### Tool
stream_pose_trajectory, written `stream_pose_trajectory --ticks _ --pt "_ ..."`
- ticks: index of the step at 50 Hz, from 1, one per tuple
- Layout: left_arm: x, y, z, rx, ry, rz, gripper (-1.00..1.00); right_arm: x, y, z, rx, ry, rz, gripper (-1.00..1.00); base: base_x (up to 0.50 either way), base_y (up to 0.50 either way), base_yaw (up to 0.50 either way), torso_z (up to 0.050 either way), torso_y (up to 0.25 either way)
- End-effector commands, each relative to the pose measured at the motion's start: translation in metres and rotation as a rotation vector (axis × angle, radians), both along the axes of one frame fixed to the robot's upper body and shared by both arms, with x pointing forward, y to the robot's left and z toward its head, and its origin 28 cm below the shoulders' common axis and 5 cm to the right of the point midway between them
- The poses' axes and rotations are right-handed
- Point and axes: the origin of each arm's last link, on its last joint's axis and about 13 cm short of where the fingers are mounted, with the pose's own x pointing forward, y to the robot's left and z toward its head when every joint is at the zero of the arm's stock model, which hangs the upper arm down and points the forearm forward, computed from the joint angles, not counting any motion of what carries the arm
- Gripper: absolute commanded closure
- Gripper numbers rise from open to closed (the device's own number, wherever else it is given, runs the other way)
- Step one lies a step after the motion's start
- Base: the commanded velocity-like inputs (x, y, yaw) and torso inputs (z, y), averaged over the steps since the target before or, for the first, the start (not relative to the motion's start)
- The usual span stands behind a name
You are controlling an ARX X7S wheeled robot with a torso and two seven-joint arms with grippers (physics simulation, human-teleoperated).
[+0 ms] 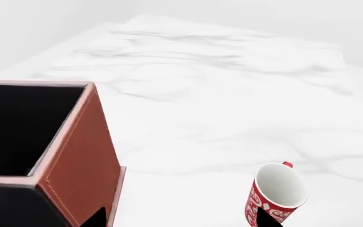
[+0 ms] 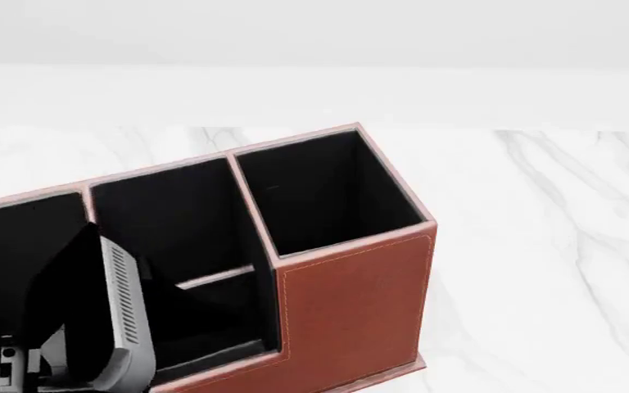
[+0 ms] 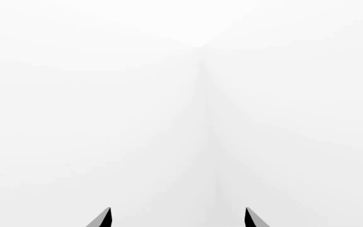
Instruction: Pick up the book and place it in the front compartment of the caddy.
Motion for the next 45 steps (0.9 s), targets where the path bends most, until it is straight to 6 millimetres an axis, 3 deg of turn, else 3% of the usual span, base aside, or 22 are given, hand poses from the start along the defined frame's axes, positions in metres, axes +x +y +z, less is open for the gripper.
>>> stream_pose_trajectory --ticks 1,45 --pt "-0.005 -0.003 0.0 -0.02 0.012 -0.056 -1.0 0.006 -0.005 -0.001 0.035 -0.004 0.012 -1.0 0.0 0.0 0.0 0.0 0.0" --pt "-0.015 -0.001 -0.052 0.133 0.039 -0.136 -1.0 0.004 -0.005 0.0 0.034 -0.008 0.017 -1.0 0.0 0.0 0.0 0.0 0.0"
